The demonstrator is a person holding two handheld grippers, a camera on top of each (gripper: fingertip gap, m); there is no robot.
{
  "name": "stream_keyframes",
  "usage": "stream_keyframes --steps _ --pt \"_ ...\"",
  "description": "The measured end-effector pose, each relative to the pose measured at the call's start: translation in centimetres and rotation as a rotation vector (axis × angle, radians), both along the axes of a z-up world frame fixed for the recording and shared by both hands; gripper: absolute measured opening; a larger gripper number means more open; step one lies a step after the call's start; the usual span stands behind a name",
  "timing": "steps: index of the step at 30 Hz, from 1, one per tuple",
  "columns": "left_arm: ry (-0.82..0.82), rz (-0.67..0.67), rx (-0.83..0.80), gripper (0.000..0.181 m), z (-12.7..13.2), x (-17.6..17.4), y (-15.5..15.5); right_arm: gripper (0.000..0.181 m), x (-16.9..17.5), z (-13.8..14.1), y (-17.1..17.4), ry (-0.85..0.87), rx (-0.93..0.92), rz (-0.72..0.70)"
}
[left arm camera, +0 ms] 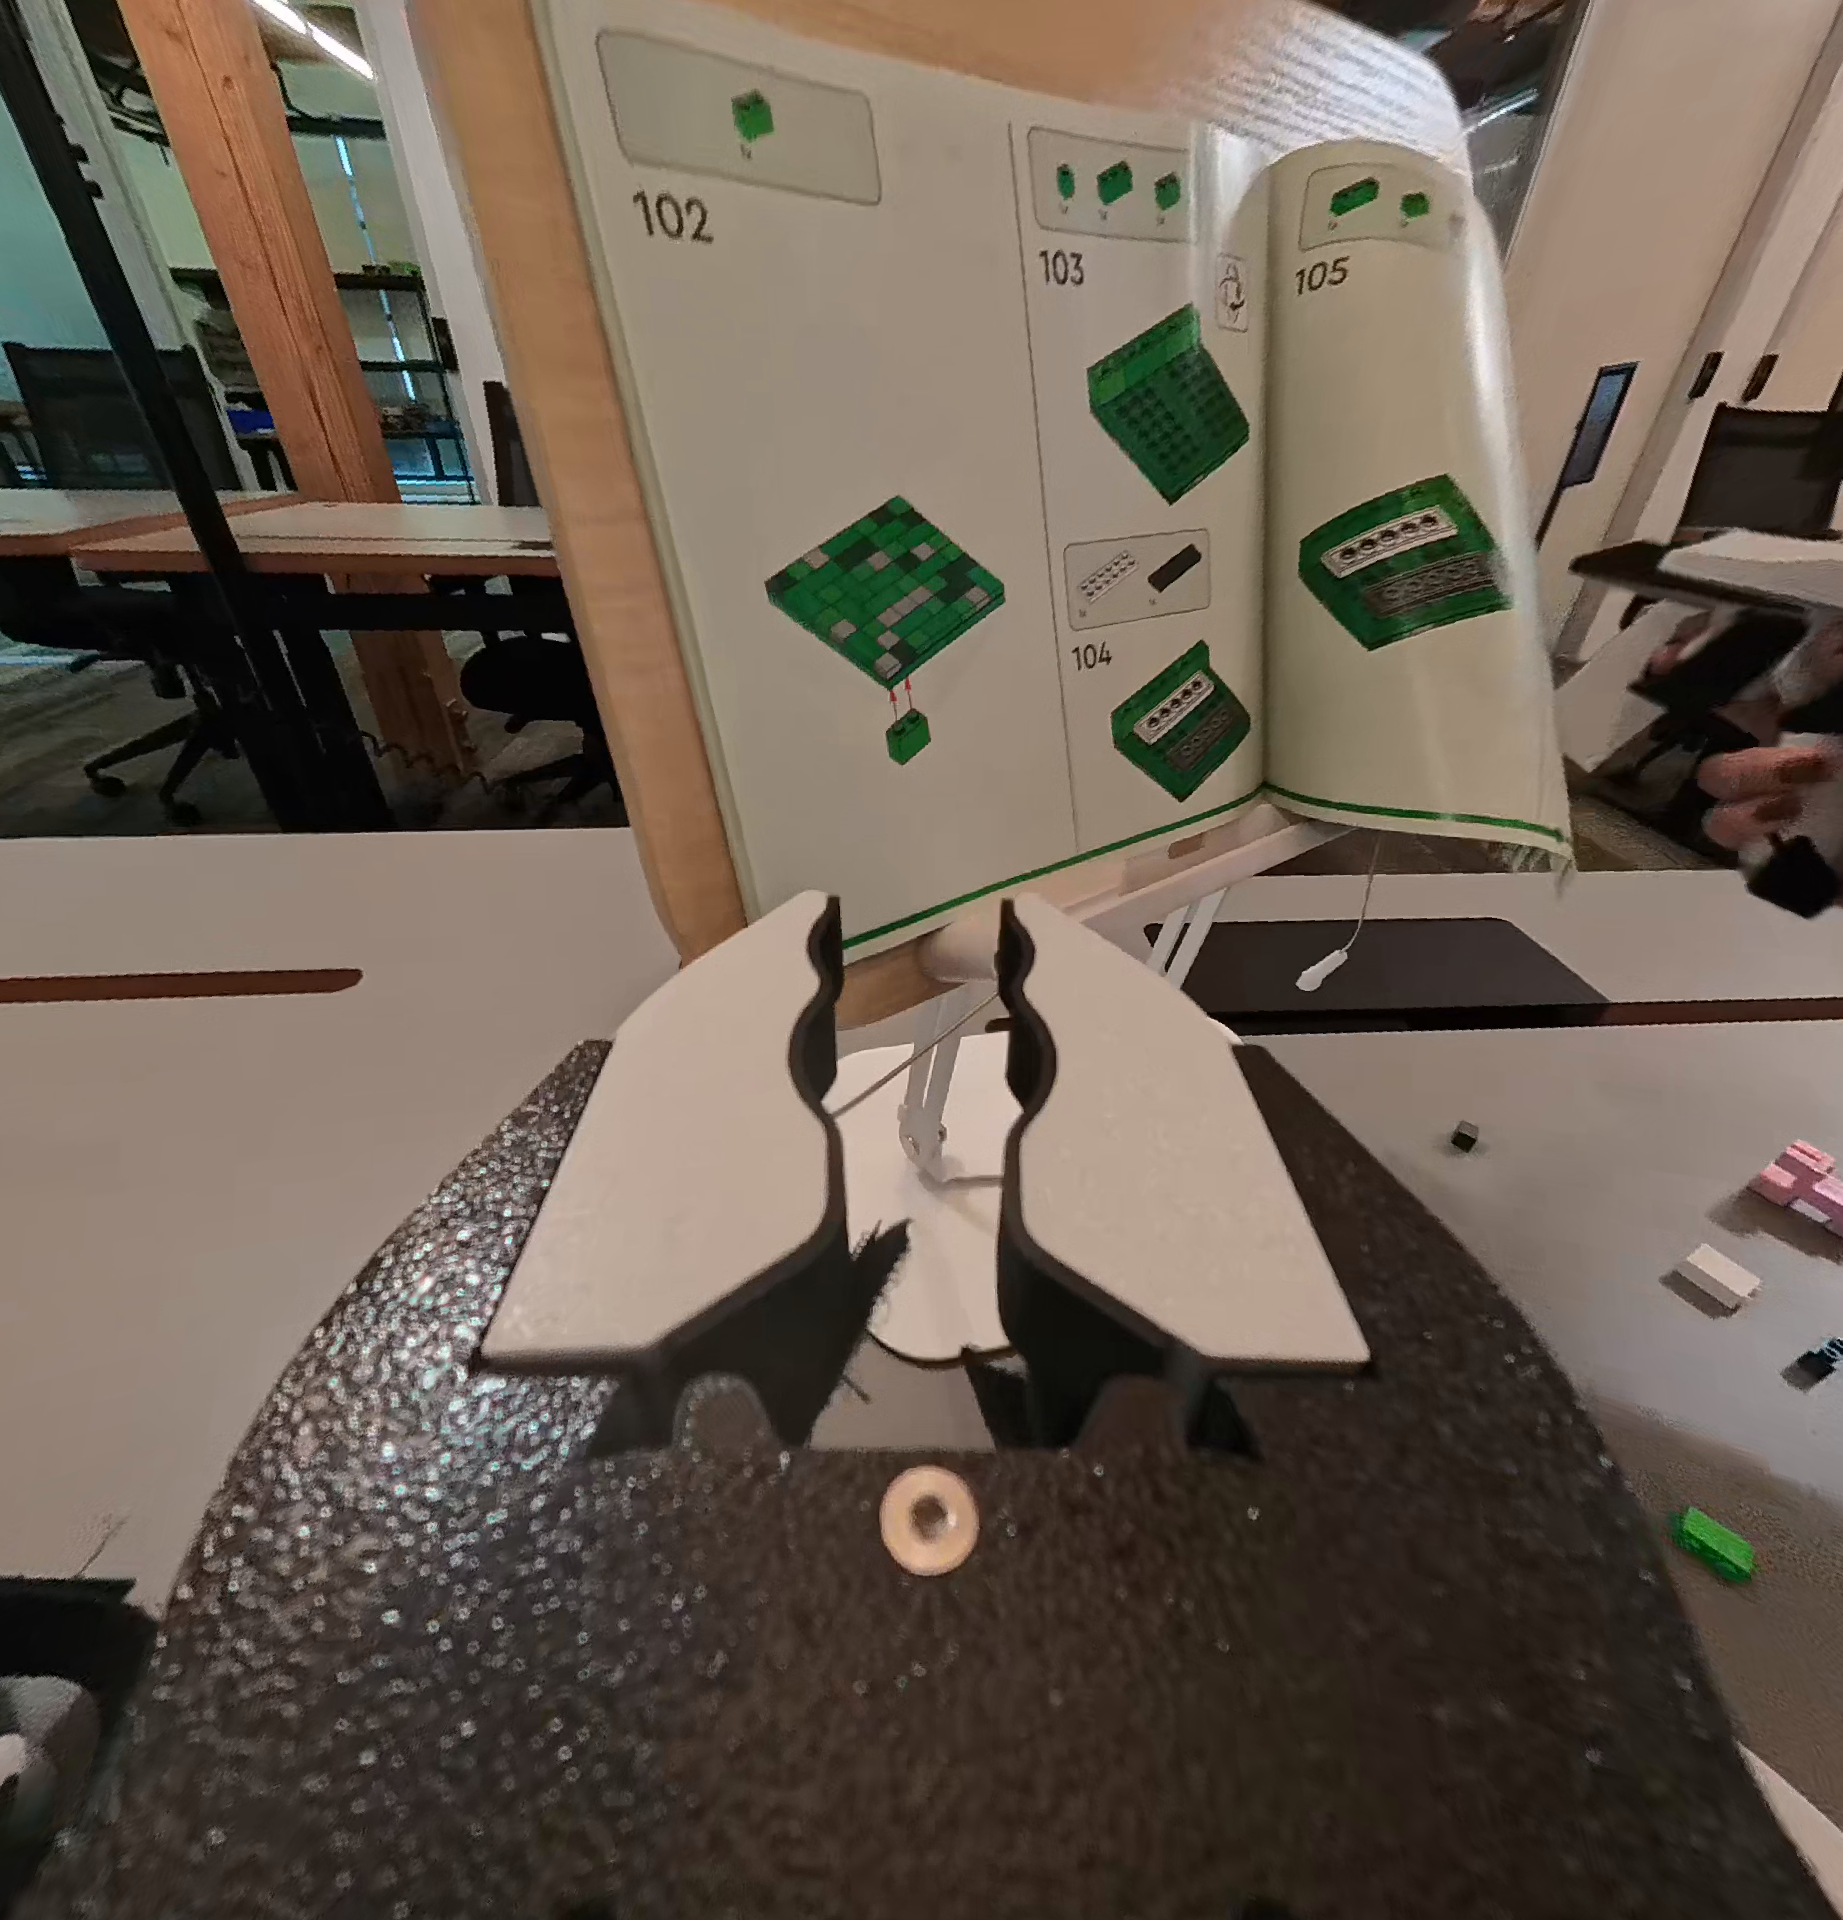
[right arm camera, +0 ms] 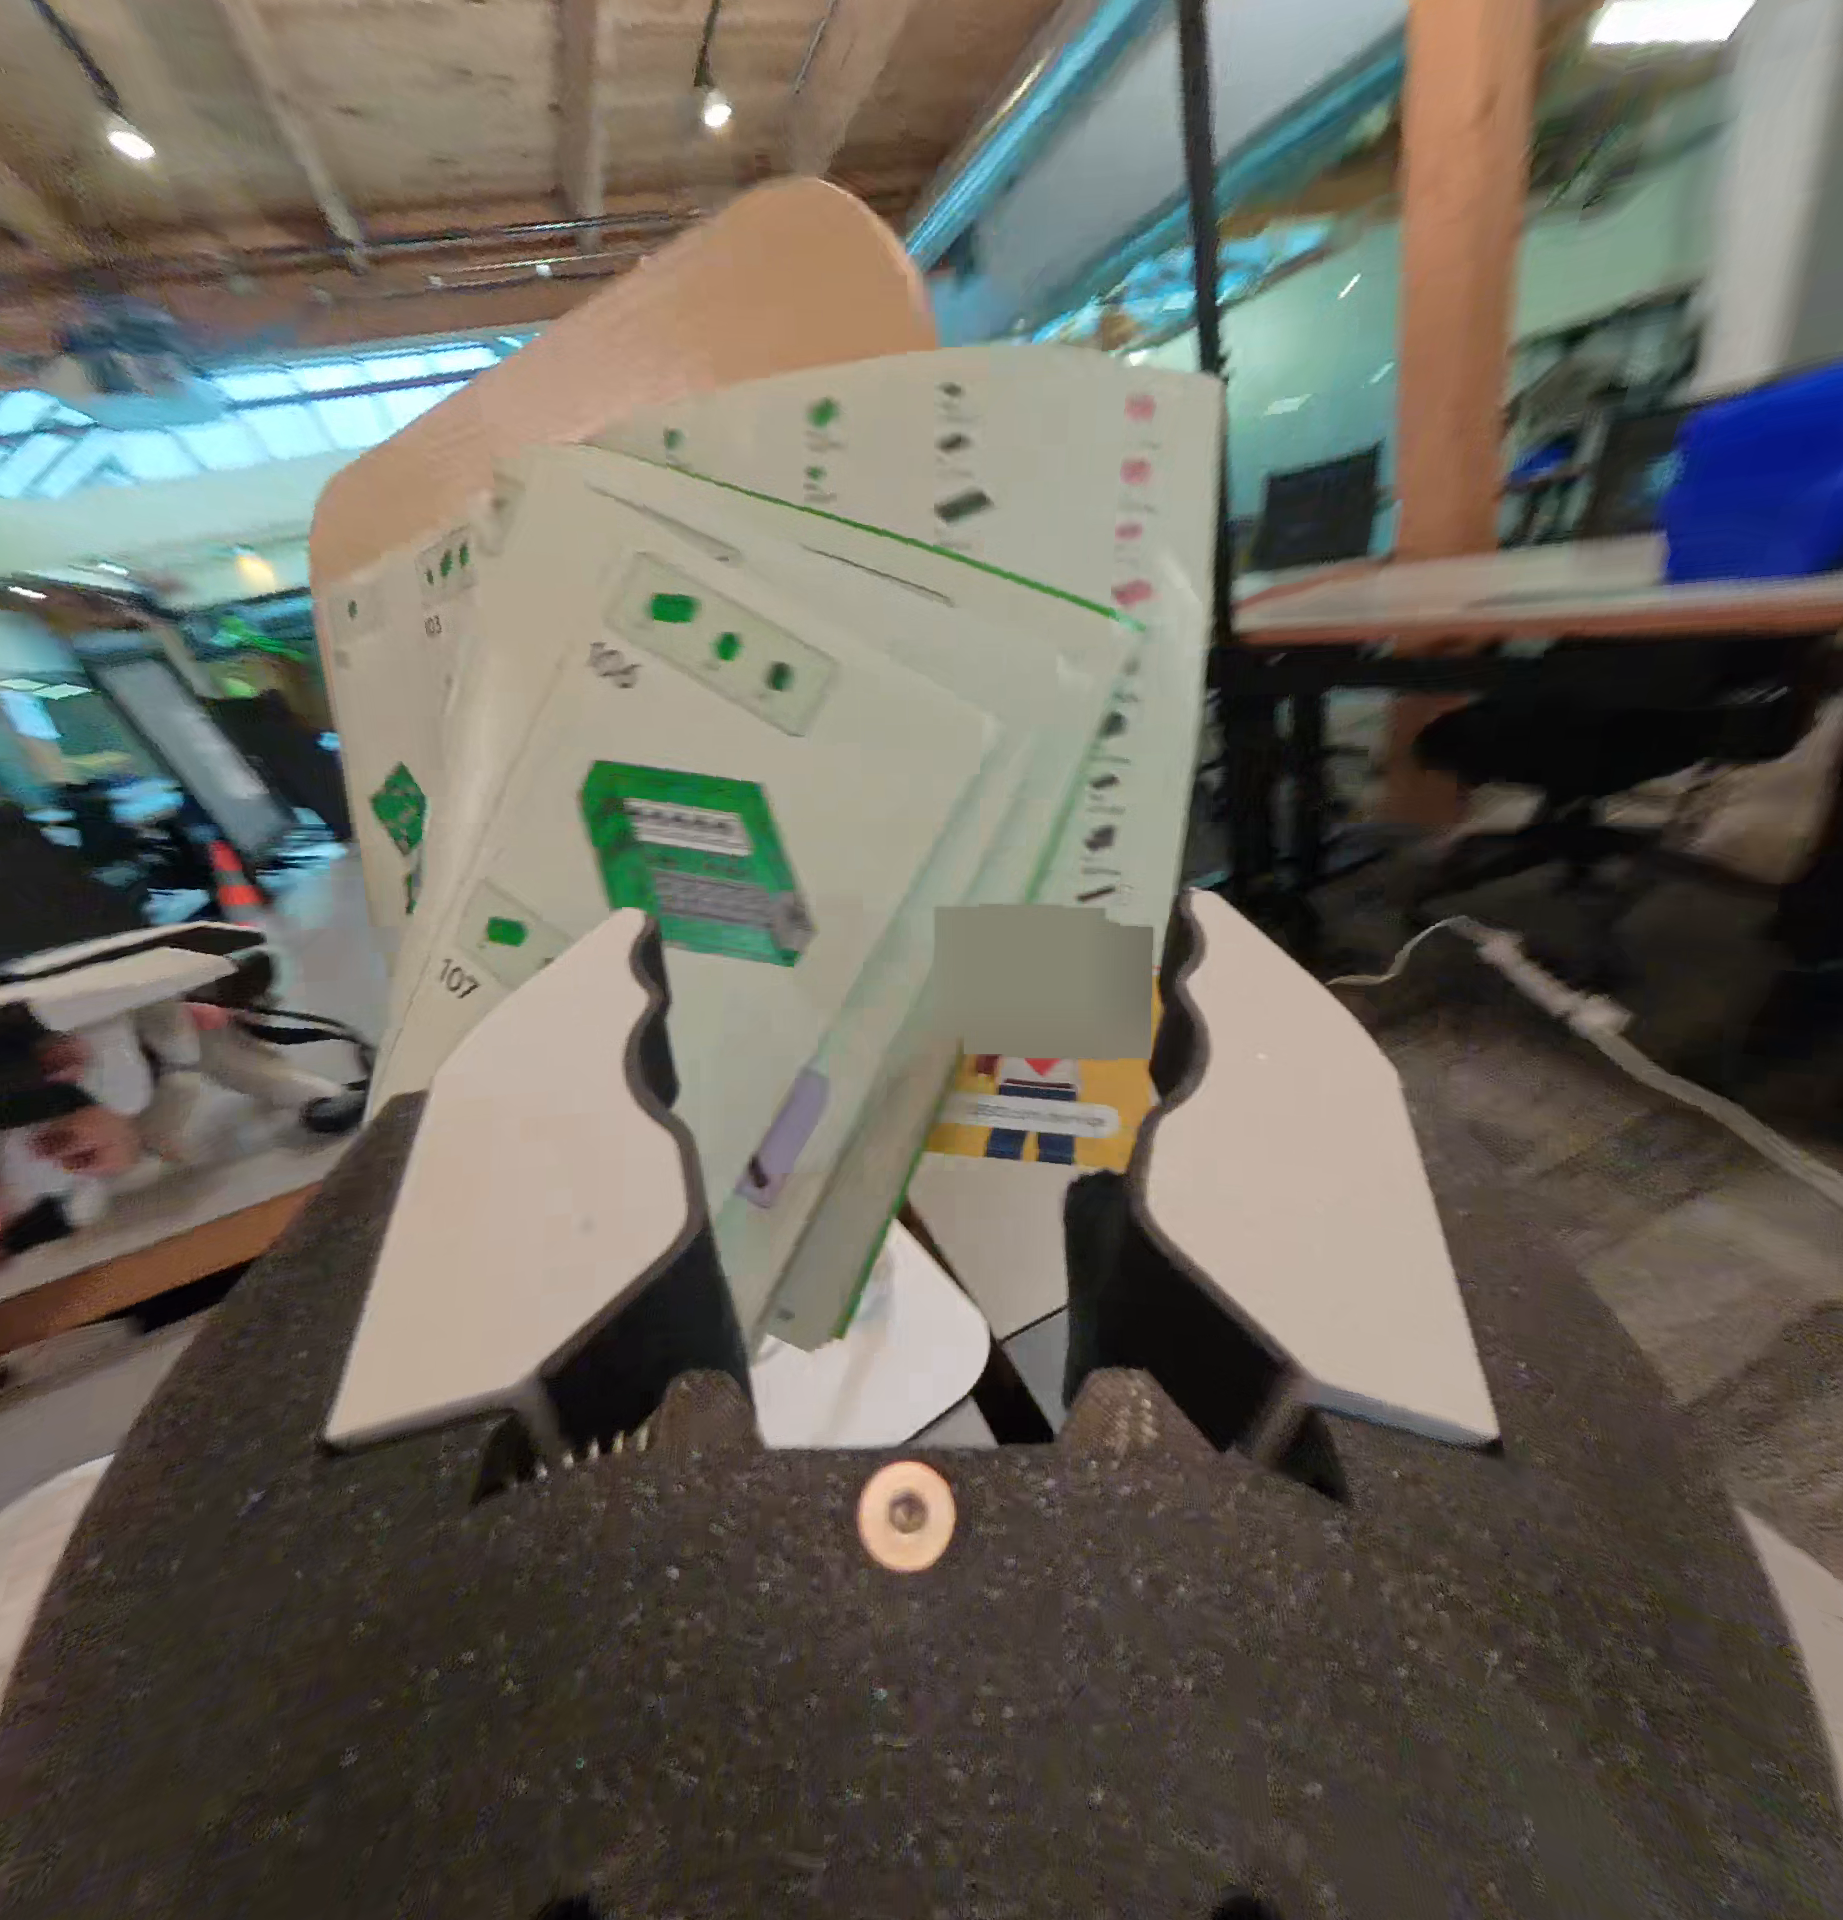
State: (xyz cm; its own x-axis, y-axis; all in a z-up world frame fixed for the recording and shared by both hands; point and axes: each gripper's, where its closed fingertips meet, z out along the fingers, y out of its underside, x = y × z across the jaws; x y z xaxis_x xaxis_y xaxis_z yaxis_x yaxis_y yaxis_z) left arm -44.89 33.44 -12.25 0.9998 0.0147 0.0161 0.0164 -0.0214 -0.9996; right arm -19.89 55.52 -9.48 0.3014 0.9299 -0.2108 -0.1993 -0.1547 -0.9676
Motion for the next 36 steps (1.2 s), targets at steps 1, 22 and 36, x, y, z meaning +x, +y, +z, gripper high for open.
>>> stream_keyframes --steps 1,22,36 --pt "0.01 0.001 0.004 0.028 0.2 0.1 -0.1 0.096 0.1 -0.4 0.9 0.001 -0.05 0.044" --pt "0.202 0.039 0.052 0.049 6.1 -0.8 1.6 0.054 -13.7 8.6 -13.5 -0.504 0.764 0.196" --pt "0.108 -0.041 0.144 0.029 4.0 -0.2 1.4 0.048 -24.6 9.1 -11.8 -1.091 0.906 0.284"
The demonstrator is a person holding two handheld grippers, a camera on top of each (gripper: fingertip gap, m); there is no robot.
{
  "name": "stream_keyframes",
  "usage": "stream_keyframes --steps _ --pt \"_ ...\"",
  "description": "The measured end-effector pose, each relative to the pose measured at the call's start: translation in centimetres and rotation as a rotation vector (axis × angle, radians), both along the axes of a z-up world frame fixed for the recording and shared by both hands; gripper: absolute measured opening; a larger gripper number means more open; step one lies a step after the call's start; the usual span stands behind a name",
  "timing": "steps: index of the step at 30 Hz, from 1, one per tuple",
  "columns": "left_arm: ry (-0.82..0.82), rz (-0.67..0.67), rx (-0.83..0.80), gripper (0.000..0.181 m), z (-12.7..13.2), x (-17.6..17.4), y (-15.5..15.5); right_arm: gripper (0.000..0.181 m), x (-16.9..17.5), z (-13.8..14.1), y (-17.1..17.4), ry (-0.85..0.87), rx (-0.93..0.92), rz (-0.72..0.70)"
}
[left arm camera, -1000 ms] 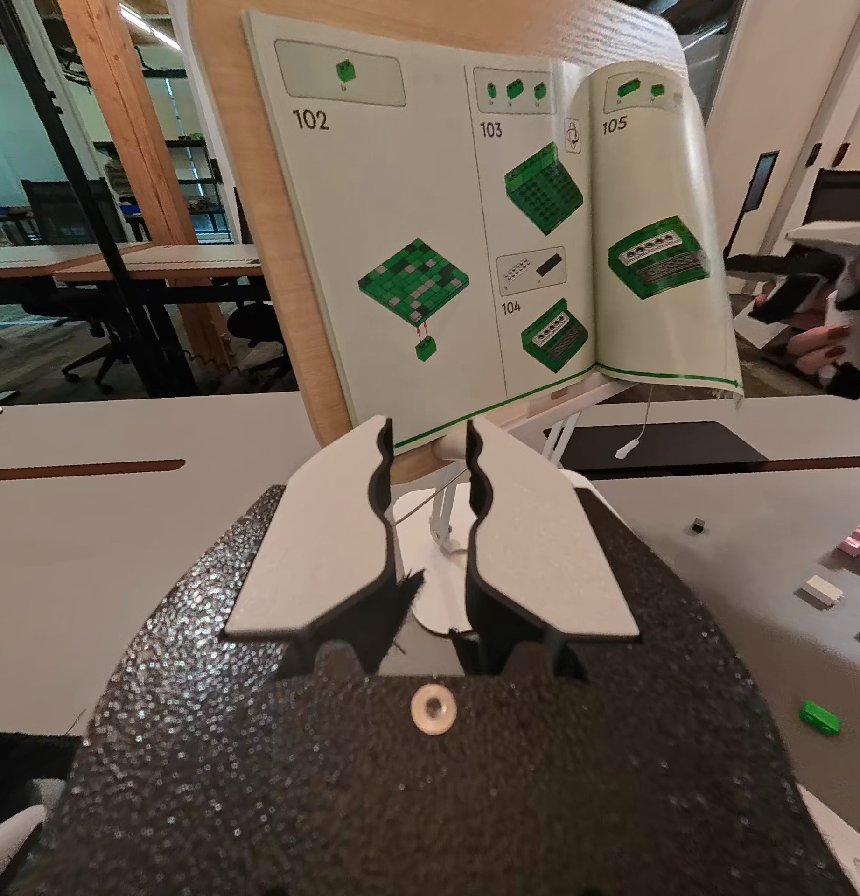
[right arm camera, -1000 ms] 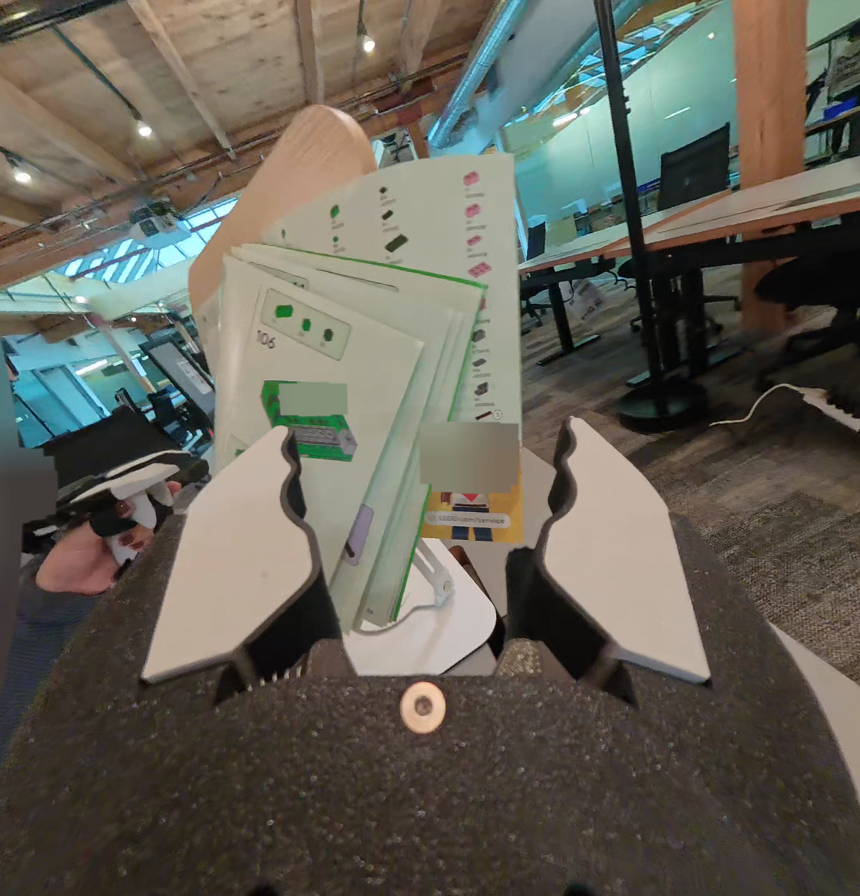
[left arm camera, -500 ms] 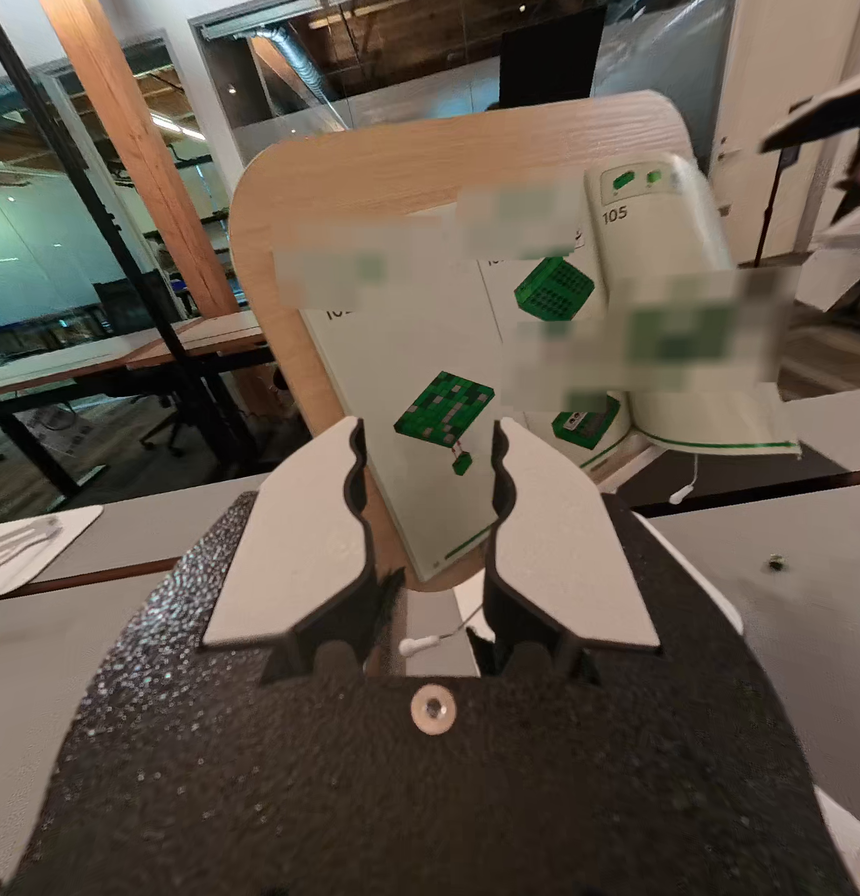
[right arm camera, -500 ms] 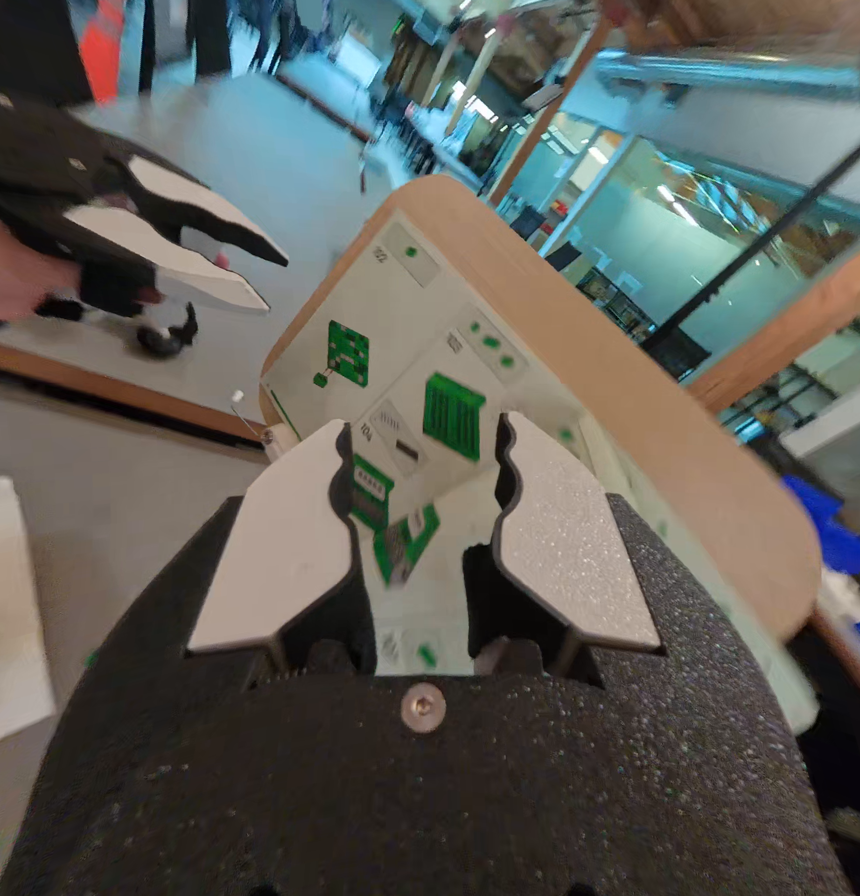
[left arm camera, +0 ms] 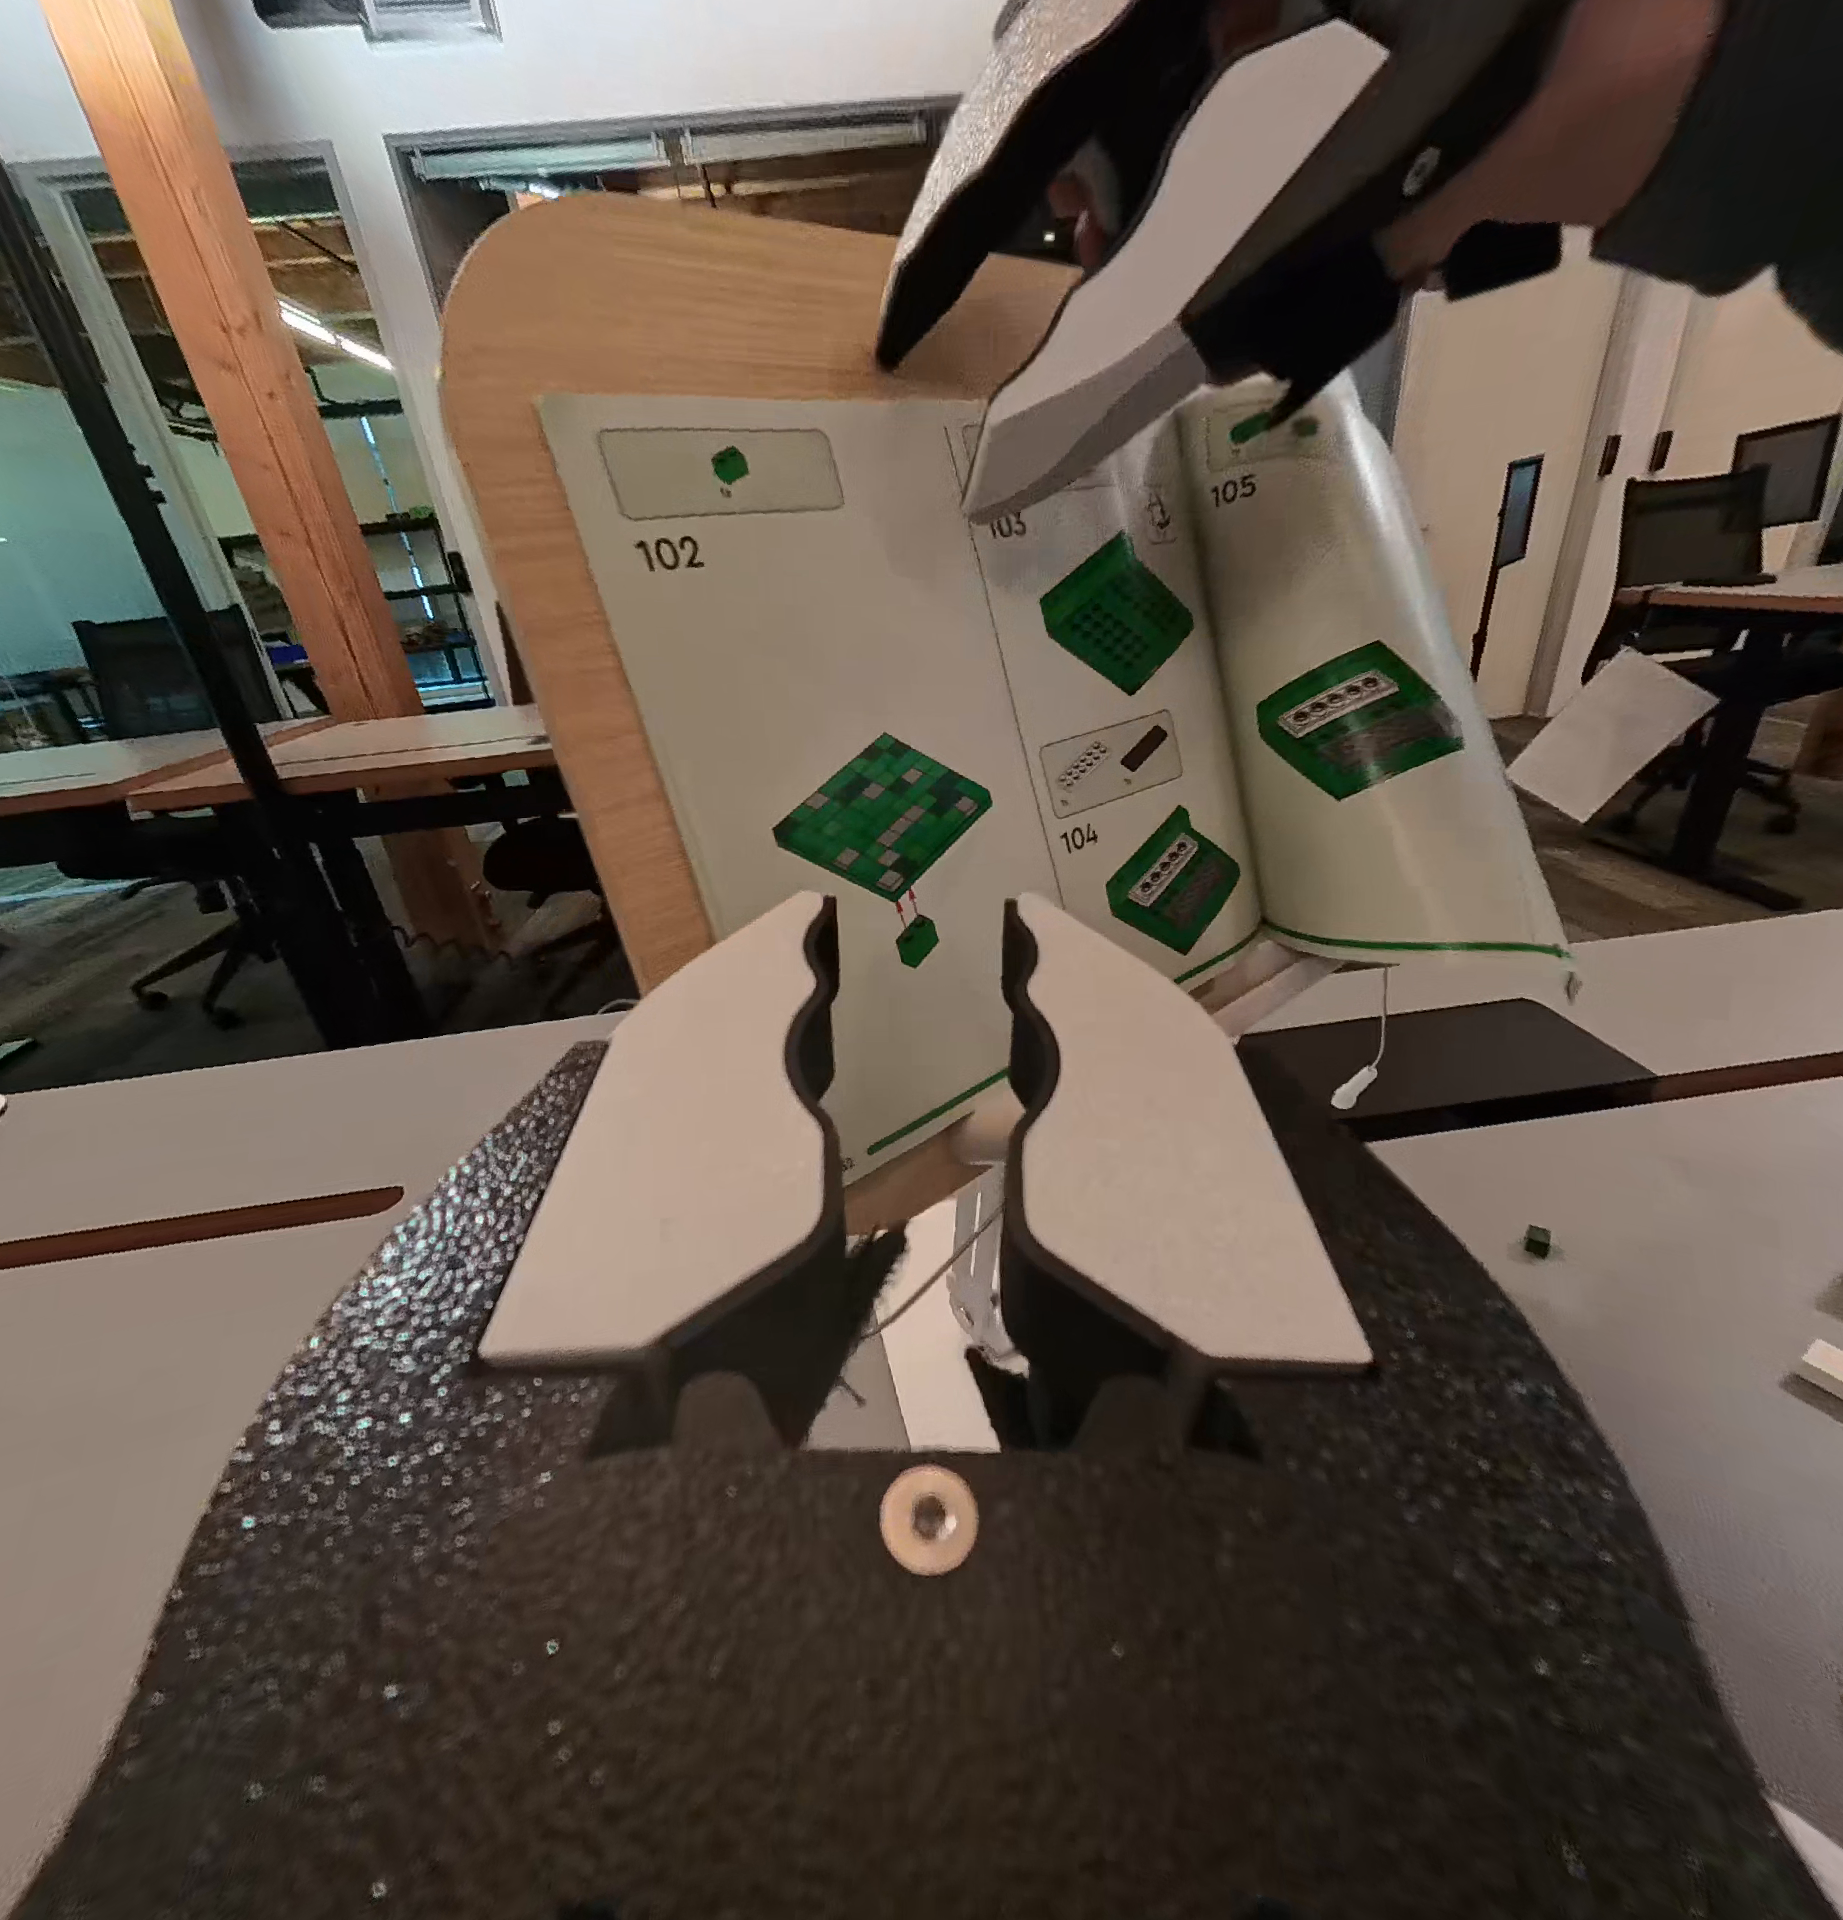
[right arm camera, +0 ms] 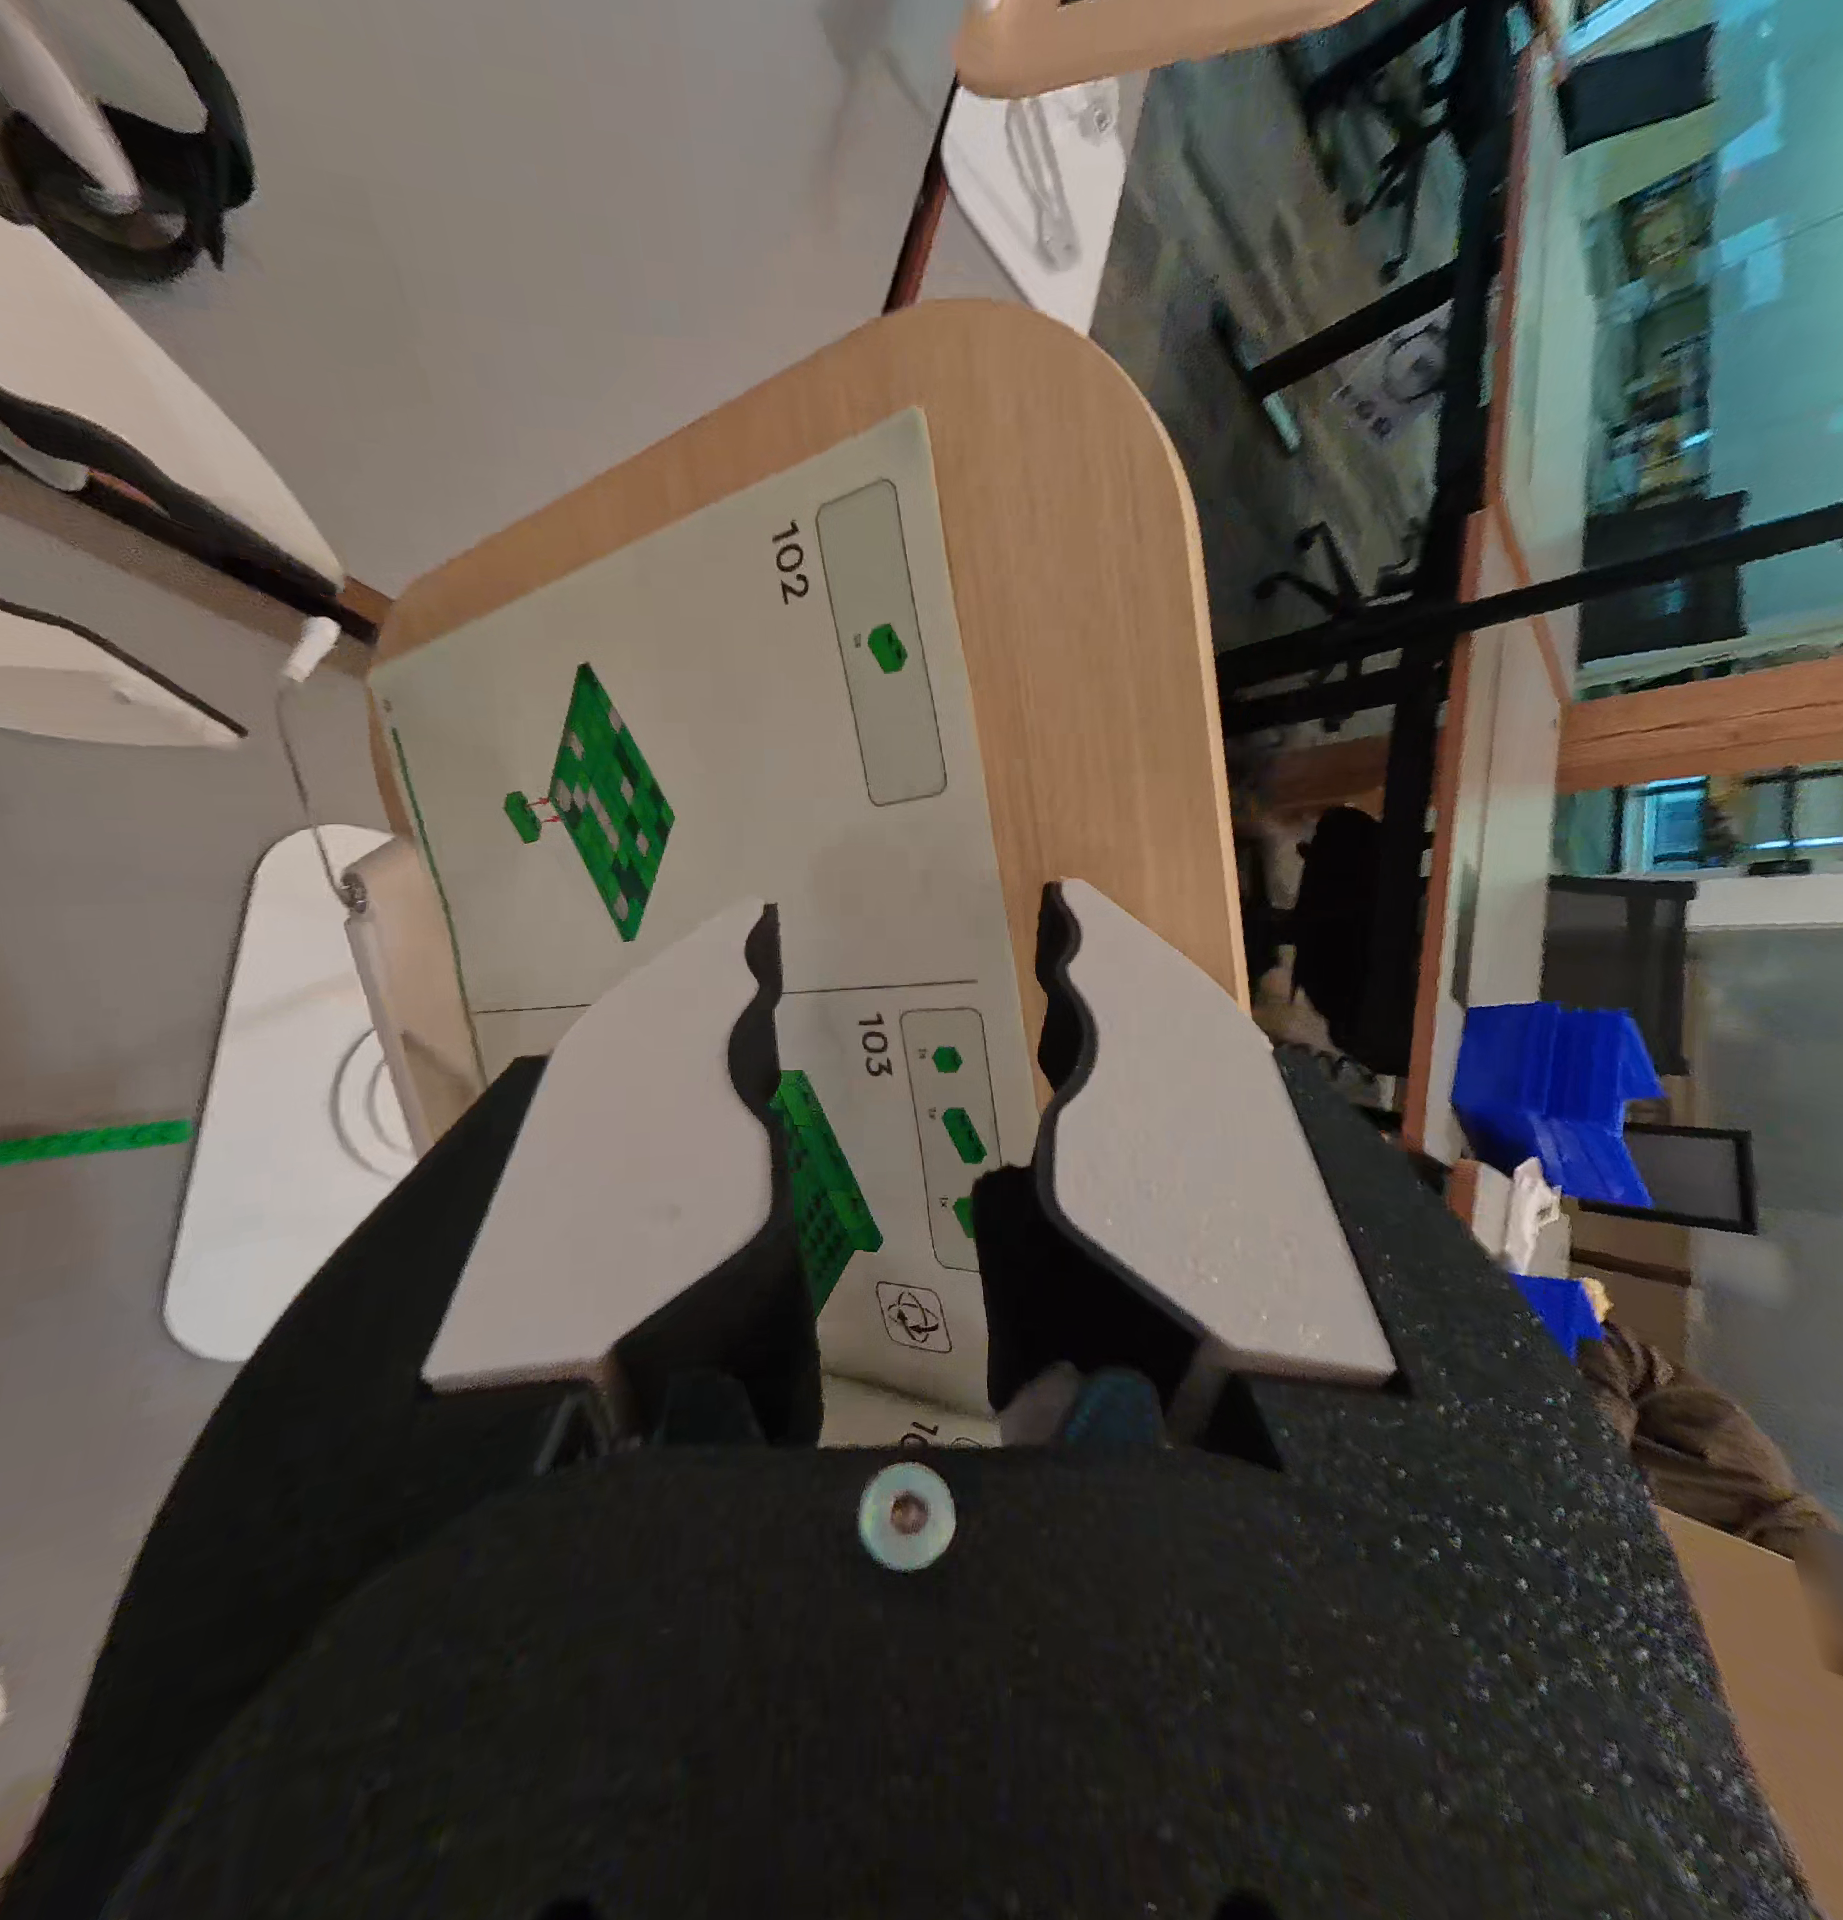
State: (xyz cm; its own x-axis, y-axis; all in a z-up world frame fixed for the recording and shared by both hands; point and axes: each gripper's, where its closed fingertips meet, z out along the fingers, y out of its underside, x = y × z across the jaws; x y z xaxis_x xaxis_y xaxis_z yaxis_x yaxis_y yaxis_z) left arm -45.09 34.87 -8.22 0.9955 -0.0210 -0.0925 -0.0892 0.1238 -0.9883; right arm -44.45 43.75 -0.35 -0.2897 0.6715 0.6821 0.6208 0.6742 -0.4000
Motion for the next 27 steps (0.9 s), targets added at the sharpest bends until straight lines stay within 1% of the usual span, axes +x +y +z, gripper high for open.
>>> stream_keyframes --steps 2,5,10,12,13,20,24,27 --pt "-0.009 -0.007 0.017 0.029 0.0 -0.1 -0.2 0.047 0.1 -0.2 0.0 -0.064 0.006 -0.027" --pt "-0.013 -0.01 0.015 0.028 0.1 -0.4 -0.2 0.04 0.1 -0.5 0.0 -0.122 0.02 -0.052" --pt "-0.01 0.007 0.039 0.027 0.9 -1.1 -0.4 0.017 -0.3 0.2 0.8 -0.094 0.107 -0.066" --pt "-0.005 0.015 0.037 0.027 1.2 -1.4 -0.4 0.005 -0.5 0.6 1.1 -0.059 0.149 -0.058" --pt "0.001 0.015 0.038 0.027 1.3 -1.5 -0.3 0.003 -0.6 0.7 1.2 -0.048 0.157 -0.052" --pt "0.034 0.062 0.011 0.027 2.0 -2.6 0.5 0.0 -0.9 0.8 1.2 0.017 0.158 -0.001" --pt "0.015 0.101 -0.041 0.027 1.2 -3.6 0.9 0.0 -1.5 0.8 0.8 0.049 0.153 0.011" --pt "0.001 0.124 -0.044 0.027 0.8 -4.1 0.8 0.0 -2.1 0.8 0.3 0.066 0.155 0.022"
